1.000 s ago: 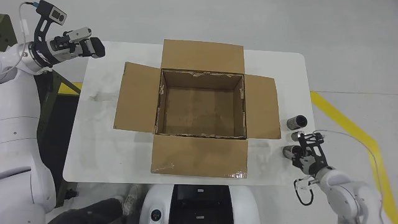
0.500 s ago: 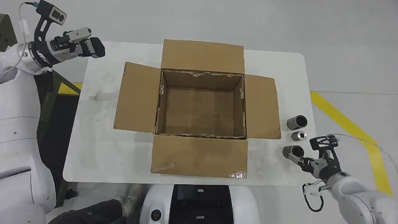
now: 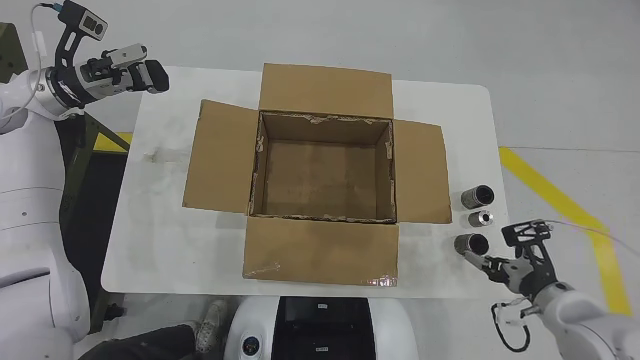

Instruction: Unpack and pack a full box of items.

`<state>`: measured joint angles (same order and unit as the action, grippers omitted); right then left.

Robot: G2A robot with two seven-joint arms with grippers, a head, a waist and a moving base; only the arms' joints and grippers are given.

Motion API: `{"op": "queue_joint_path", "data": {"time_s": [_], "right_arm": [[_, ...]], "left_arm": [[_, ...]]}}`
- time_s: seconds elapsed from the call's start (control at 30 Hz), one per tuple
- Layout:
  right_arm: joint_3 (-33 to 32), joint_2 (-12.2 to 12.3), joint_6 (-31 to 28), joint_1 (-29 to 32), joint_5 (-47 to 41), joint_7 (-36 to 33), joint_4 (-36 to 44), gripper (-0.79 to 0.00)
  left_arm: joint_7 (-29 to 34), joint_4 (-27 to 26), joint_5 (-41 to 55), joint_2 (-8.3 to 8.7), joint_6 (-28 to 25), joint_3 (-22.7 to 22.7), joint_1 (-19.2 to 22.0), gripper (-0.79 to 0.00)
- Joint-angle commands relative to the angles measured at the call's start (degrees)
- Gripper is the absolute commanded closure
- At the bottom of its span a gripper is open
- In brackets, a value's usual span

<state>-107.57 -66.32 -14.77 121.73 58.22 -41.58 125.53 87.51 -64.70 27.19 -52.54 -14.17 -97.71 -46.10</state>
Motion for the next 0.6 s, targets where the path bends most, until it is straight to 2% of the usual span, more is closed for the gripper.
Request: {"op": "queue_joint_path", "data": {"time_s": [0.0,0.57], "right_arm": [[0.8,0.0,0.6,-0.5,0.6,-0.4,-0.7,-0.785],[6.2,0.2,5.3,-6.9,1.5,-6.1,-7.8,-0.785]], "left_arm": [[0.0,0.0,0.0,0.0,0.0,0.0,0.0,-0.785],[0.0,0.0,0.0,0.0,0.0,0.0,0.0,-0.785]]}}
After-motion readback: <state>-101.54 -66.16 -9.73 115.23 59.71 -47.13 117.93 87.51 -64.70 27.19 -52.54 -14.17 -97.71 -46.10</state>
